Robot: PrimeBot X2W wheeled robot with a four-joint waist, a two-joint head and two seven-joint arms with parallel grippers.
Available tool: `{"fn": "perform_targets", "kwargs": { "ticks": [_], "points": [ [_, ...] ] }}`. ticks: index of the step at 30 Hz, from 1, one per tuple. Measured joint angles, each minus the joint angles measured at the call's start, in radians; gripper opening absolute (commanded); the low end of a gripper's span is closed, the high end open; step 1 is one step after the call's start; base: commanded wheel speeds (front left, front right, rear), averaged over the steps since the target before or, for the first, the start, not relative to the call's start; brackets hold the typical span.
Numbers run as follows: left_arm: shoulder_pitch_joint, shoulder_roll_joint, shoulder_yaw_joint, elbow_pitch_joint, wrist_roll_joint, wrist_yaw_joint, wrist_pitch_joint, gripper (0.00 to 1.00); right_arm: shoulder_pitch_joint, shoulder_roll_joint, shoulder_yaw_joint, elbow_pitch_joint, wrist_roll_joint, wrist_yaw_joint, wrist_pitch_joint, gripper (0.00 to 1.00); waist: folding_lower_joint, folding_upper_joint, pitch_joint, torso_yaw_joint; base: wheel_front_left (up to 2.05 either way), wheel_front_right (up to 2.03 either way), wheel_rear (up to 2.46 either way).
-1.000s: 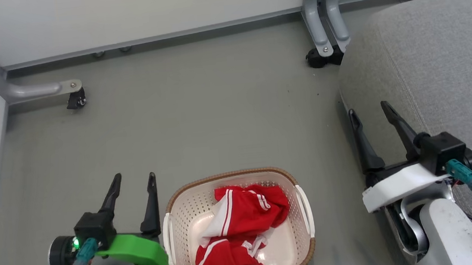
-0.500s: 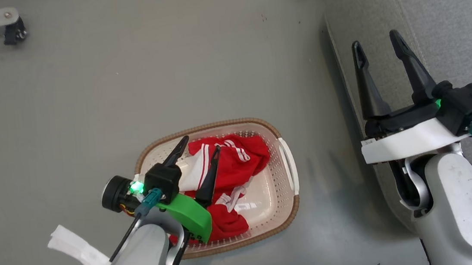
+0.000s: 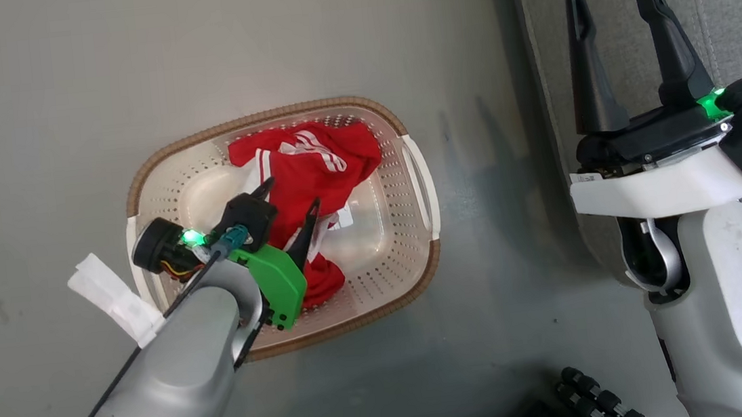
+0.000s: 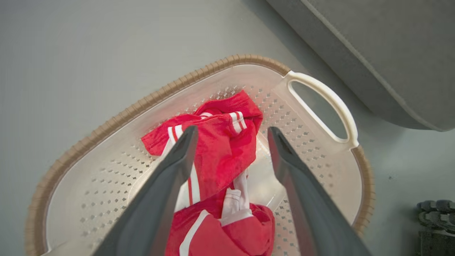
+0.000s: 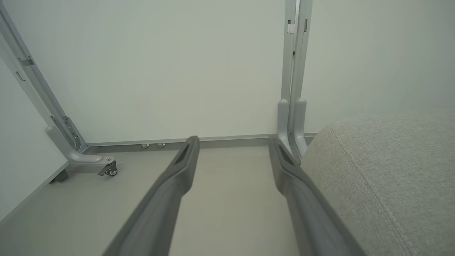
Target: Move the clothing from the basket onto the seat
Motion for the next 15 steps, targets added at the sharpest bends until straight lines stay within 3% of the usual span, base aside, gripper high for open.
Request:
{"fn": "perform_targets", "kwargs": {
  "ticks": [15],
  "points": [
    [-0.217,0.049,-0.04,0.254,-0.118,0.0,0.081,1.0,-0.026,0.0,0.031,-0.028,0.057,0.0,-0.006,1.0,-0.0001,0.0,0.229,-0.077,0.0,0.0,0.0]
  ]
}}
